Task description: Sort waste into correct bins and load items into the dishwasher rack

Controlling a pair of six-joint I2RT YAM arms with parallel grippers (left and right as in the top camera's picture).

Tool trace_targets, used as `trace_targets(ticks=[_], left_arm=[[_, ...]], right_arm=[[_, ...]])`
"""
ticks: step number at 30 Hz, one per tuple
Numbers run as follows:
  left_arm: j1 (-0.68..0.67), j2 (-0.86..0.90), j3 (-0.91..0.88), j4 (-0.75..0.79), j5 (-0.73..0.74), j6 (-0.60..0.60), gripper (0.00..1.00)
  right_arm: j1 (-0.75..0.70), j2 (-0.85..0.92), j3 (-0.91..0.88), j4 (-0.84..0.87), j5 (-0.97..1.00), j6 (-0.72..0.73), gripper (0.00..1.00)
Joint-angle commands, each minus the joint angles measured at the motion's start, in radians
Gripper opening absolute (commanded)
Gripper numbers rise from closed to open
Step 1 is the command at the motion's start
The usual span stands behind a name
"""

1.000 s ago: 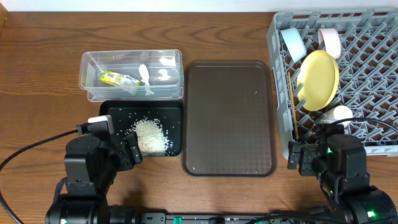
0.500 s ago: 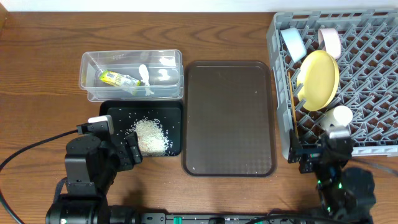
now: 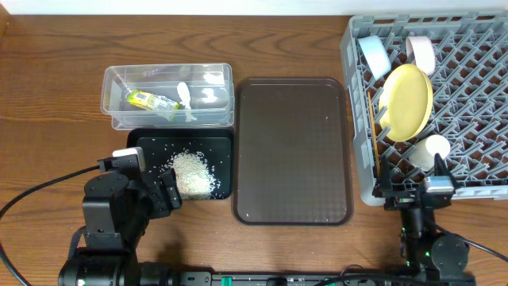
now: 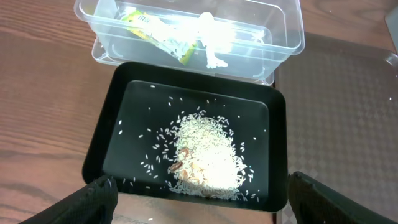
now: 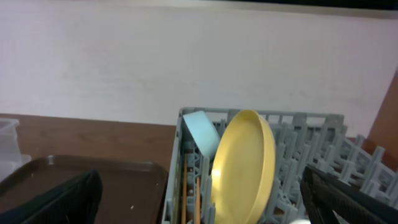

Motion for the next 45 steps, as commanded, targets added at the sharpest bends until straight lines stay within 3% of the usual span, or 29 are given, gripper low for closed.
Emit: trace_targets(ticks=[1, 5, 38, 40, 45], left_arm=[[-0.004, -0.001, -0.004, 0.0, 0.006, 0.013, 0.89], [-0.004, -0.001, -0.004, 0.0, 0.006, 0.014, 0.89], [-0.004, -0.002, -0.004, 0.001, -0.003, 0.014, 0.89], [-0.004, -0.021, -0.004, -0.016, -0.068, 0.014, 0.89], [-0.003, -0.152, -0.036, -0.064, -0.062, 0.014, 0.89]], right_arm=[[-0.009, -0.006, -0.075, 0.029, -0.04, -0.027, 0.99], [-0.01, -0.006, -0.085, -0.07, -0.063, -0.024, 0.99], [-0.01, -0.005, -0.085, -0.067, -0.063, -0.024, 0.99], [-0.01, -0.005, -0.085, -0.067, -0.063, -0.024, 0.99], [-0.01, -0.005, -0.085, -0.067, -0.063, -0.024, 0.99]])
